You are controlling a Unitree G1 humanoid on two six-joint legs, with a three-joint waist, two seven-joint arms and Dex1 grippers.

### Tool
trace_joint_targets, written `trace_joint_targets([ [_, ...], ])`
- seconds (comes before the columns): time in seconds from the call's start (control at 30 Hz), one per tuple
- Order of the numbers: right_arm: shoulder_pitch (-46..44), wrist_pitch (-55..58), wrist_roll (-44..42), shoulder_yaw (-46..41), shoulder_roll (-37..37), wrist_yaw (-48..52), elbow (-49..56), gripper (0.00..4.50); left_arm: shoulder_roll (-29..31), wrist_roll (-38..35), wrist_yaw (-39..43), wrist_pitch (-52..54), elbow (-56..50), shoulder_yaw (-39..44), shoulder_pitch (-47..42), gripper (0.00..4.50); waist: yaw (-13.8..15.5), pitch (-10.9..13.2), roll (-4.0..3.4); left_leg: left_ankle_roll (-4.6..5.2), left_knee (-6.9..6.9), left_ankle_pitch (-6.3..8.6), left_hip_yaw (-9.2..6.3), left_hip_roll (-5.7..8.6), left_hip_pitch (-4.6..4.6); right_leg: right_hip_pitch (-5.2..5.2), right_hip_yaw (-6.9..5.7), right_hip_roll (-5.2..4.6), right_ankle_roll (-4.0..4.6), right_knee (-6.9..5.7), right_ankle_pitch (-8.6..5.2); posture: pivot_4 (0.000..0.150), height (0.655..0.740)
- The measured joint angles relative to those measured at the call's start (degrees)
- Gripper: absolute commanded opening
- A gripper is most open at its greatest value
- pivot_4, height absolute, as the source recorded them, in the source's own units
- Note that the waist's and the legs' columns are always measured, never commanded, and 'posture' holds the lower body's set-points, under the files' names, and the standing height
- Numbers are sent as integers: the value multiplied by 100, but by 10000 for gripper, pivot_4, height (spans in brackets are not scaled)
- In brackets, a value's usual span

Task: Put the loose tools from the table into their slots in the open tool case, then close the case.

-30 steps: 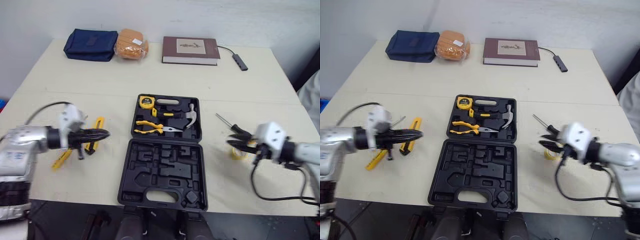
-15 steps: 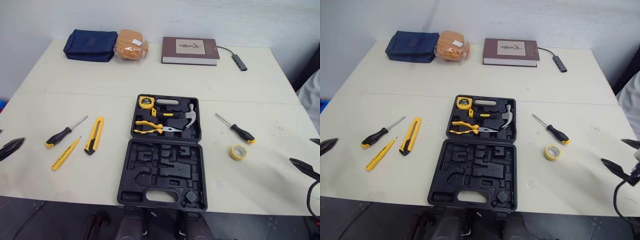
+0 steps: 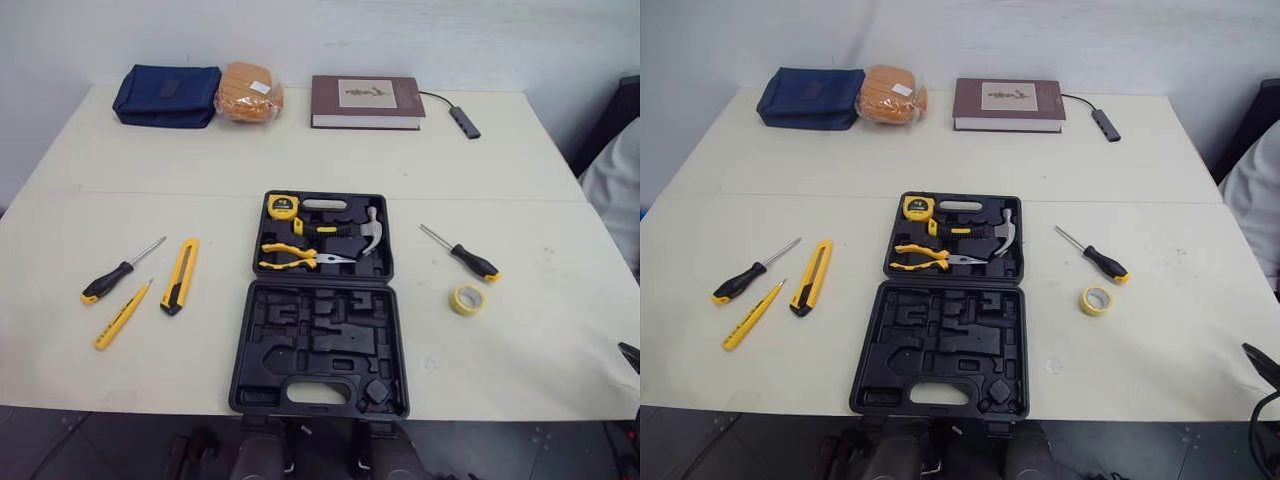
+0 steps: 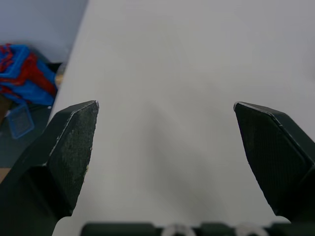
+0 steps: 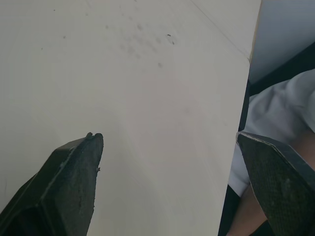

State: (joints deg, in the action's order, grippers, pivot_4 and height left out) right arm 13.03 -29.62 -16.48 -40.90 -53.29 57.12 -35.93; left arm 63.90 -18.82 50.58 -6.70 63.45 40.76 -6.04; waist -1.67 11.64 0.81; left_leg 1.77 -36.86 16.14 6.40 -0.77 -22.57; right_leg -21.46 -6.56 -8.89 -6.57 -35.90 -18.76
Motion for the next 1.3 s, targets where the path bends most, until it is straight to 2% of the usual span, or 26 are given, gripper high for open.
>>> trace_joint_targets([
  [0.13,-175,289,-311,44,12,31,508,45000,-46,-9,269,8,-43,-144,-159,44667,-25,-1,3,0,4,10,26,-11,21,0,15,10,0,-4,0,1500,7400],
  [0.27,-565,758,-778,354,379,29,1510,45000,-44,-11,682,91,-62,-387,-482,44667,-16,-2,3,-4,6,10,36,-15,25,-5,30,17,1,-7,0,1500,7400],
  [0.4,-852,1435,-1443,1038,880,-5,3125,45000,6,59,1196,514,-202,-877,-994,44667,4,-2,3,-7,2,8,39,-17,21,-8,36,22,2,-10,1,1500,7400],
  [0.6,-1098,2532,-2060,1944,1121,-215,5010,45000,100,390,1437,521,-143,-1526,-1714,44667,21,-7,12,11,-16,12,47,-17,11,-10,23,24,-1,-8,2,1500,7400],
  [0.77,-1419,3125,-2249,2669,1123,-100,5832,45000,-62,716,1523,479,37,-2085,-2354,44667,24,-9,16,30,-22,6,51,-16,10,-11,23,28,-2,-11,3,1500,7400],
  [1.2,-1610,3330,-2022,2932,1157,12,6039,45000,-545,1275,1483,801,263,-2921,-3177,44667,19,-21,43,46,-28,6,58,-13,-1,-11,17,41,-14,-18,9,1500,7400],
  [1.3,-1611,3328,-1926,2932,1166,12,6039,45000,-545,1277,1577,1003,146,-2981,-3191,36162,20,-21,43,45,-28,6,58,-13,-1,-11,18,40,-15,-19,9,1500,7400],
])
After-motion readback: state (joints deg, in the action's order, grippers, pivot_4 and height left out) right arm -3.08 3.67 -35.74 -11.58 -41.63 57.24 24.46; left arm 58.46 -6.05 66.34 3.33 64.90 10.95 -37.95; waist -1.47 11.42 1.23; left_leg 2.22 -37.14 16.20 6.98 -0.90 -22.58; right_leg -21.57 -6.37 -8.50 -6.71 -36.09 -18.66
